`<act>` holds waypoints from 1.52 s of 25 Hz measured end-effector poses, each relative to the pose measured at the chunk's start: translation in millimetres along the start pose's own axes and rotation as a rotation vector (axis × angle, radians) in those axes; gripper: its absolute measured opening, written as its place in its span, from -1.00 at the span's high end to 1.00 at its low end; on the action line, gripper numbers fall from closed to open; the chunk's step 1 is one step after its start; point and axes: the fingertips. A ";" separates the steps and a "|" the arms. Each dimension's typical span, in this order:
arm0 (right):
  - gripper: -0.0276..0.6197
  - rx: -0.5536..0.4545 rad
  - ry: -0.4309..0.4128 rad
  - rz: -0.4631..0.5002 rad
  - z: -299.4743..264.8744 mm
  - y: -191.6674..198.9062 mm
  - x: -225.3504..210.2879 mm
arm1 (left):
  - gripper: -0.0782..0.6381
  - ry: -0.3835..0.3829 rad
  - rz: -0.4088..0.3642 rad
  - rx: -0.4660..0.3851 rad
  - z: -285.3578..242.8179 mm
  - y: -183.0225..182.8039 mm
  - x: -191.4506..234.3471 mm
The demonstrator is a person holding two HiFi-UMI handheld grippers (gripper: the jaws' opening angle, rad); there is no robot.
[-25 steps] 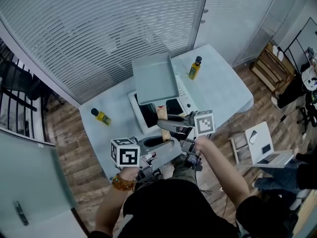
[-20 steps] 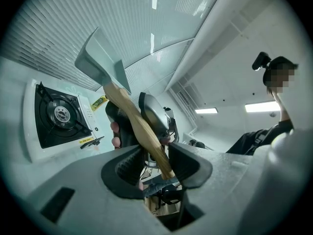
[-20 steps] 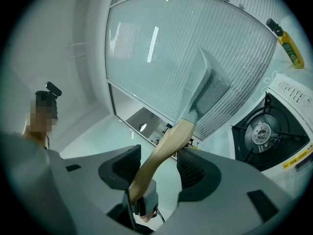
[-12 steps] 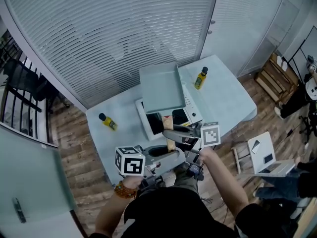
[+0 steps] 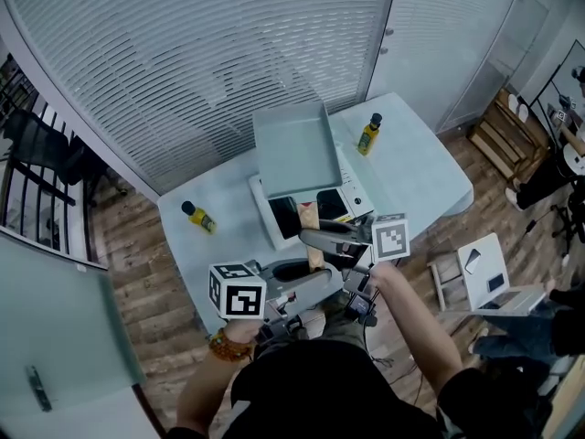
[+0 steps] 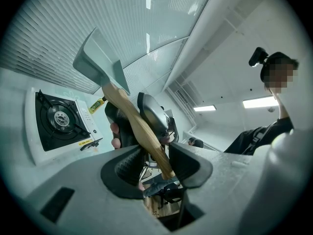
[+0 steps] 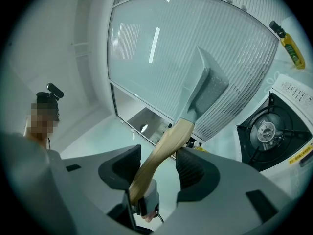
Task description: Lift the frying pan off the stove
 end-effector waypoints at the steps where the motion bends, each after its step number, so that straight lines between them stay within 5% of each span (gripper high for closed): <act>1: 0.24 -0.001 0.000 0.001 -0.1 -0.5 1.0 | 0.31 0.000 -0.002 0.002 0.1 0.0 -0.8; 38: 0.26 -0.031 -0.007 0.025 -1.5 -7.5 12.7 | 0.31 -0.009 -0.062 0.021 3.9 -2.3 -10.9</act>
Point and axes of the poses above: the fingertips, and each gripper's own axes: z backward along the fingers, x to its left, y out of its underside, and after that the axes turned 9 degrees about z, right-handed
